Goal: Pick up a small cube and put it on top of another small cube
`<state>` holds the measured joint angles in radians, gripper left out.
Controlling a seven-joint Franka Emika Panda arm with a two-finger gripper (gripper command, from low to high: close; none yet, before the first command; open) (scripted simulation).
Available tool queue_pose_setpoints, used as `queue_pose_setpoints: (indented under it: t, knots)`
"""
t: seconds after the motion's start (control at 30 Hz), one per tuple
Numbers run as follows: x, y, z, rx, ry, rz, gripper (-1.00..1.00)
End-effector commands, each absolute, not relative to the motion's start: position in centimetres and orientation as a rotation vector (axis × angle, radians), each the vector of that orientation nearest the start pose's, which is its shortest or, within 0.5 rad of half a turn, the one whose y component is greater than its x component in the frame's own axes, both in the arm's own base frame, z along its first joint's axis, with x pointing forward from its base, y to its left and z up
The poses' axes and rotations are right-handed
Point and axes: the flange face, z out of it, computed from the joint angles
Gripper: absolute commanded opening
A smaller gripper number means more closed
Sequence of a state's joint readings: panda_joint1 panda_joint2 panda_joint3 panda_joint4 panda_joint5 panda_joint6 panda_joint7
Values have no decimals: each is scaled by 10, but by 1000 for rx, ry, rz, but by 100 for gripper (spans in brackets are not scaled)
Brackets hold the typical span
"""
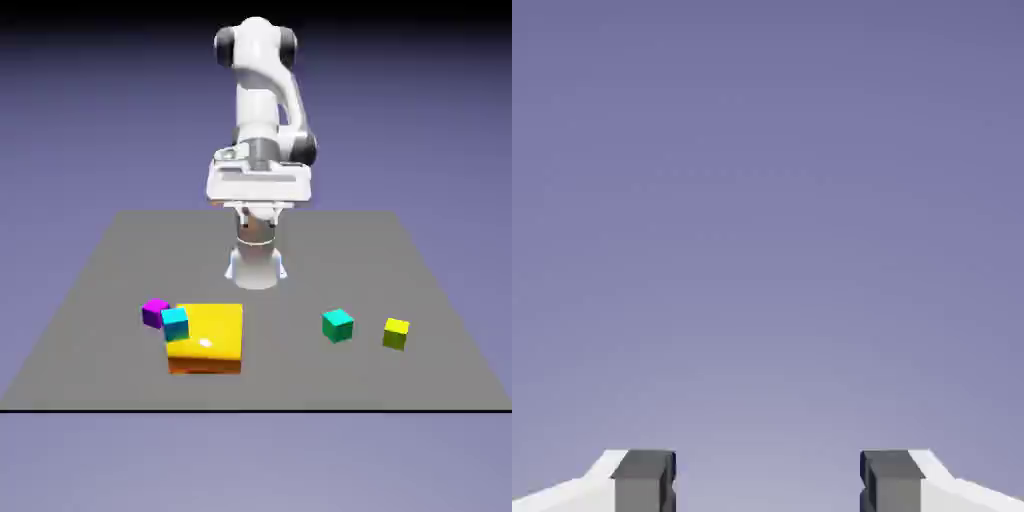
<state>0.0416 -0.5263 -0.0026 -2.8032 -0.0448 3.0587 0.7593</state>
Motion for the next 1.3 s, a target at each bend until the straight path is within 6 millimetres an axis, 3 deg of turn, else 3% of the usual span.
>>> queue_pose_setpoints:
  t: [0.0,0.17,0.33,0.5,0.7,0.73,0.77,0.8,1.03,1.07,1.1,1.27]
  knots:
    - [400,31,438,-2549,836,-1011,0]
    - [412,96,387,-2666,551,-926,0]
    - [403,164,329,-2737,239,-806,0]
    - [371,225,268,-2757,-81,-647,0]
    - [307,281,194,-2722,-452,-397,0]
    - [294,288,182,-2710,-510,-350,0]
    - [293,288,182,-2710,-513,-347,0]
    - [293,288,182,-2710,-513,-347,0]
    - [301,308,116,-2710,-513,-347,0]
    - [301,308,116,-2710,-513,-347,-100]
    - [301,308,116,-2710,-513,-347,-100]
    - [296,296,165,-2704,-508,-335,-100]
